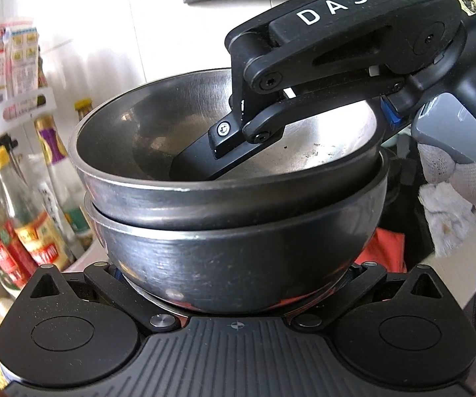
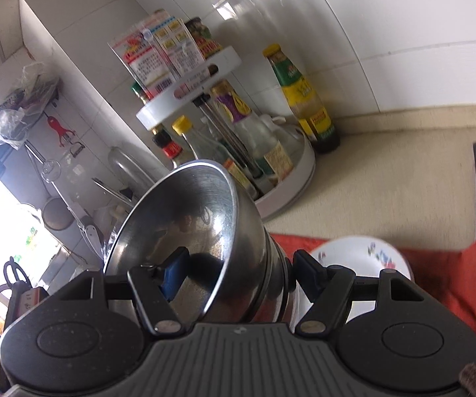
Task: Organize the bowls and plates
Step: 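Carry the bowl stack toward the plate stack on the red cloth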
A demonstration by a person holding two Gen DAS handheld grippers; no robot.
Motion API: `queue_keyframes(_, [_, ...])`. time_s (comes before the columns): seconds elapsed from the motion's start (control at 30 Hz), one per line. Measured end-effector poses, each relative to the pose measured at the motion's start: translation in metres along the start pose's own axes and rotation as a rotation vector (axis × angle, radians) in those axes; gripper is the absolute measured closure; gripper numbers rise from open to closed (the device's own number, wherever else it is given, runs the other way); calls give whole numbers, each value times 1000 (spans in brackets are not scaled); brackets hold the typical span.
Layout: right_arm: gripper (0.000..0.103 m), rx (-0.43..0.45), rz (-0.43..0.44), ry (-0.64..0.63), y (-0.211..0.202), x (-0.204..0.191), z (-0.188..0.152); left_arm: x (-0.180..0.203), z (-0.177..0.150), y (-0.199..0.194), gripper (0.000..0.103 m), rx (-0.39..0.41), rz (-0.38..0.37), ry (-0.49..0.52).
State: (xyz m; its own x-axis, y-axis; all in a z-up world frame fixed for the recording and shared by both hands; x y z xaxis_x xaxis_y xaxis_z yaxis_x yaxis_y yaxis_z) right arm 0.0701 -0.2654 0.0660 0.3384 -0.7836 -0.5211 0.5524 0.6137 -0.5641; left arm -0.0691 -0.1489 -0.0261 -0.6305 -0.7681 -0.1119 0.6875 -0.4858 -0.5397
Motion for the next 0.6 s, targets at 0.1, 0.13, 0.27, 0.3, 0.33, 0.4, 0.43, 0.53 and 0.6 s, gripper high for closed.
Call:
queue_keyframes(0.1, [38,-23,-5,10,6,2,-9,2,-10,3,0,-23,-2,-5])
queue_keyframes(0.13, [38,-27,-4,13,8,4,-12,-5,-9,8,0,-28,-2,-8])
queue_keyframes(0.27, [38,-42,-3,29,18,9,-18,-27,-13,30,0,-45,-4,-24])
queue_keyframes(0.3, [38,-44,-5,30,20,11,-19,-28,-15,34,0,-48,-5,-27])
queue_keyframes(0.33, [38,-45,-7,29,23,13,-20,-28,-17,38,0,-52,-7,-30])
queue_keyframes(0.4, [38,-46,-15,33,29,20,-22,-32,-13,49,0,-62,-9,-33])
queue_keyframes(0.43, [38,-47,-19,37,32,23,-23,-34,-13,56,0,-68,-11,-35])
queue_keyframes(0.53, [38,-54,-27,56,43,36,-24,-36,-15,72,0,-88,-15,-39])
queue_keyframes(0.6, [38,-55,-28,61,48,43,-24,-49,-12,90,0,-95,-14,-38])
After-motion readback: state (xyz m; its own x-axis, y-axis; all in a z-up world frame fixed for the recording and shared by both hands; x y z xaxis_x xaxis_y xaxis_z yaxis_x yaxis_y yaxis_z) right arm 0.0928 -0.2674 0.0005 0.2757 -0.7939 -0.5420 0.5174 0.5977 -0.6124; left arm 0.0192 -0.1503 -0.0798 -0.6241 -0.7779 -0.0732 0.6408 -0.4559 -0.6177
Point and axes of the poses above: each gripper's, at about its wrist camera, not at the fingertips, and y roughly the way its jaws point, x to its right, z to its top, the point moved 4 cm from there along y, roughly the way its jaws point, and after that the axes turned 5 degrees about -y, right-handed, at the moved point
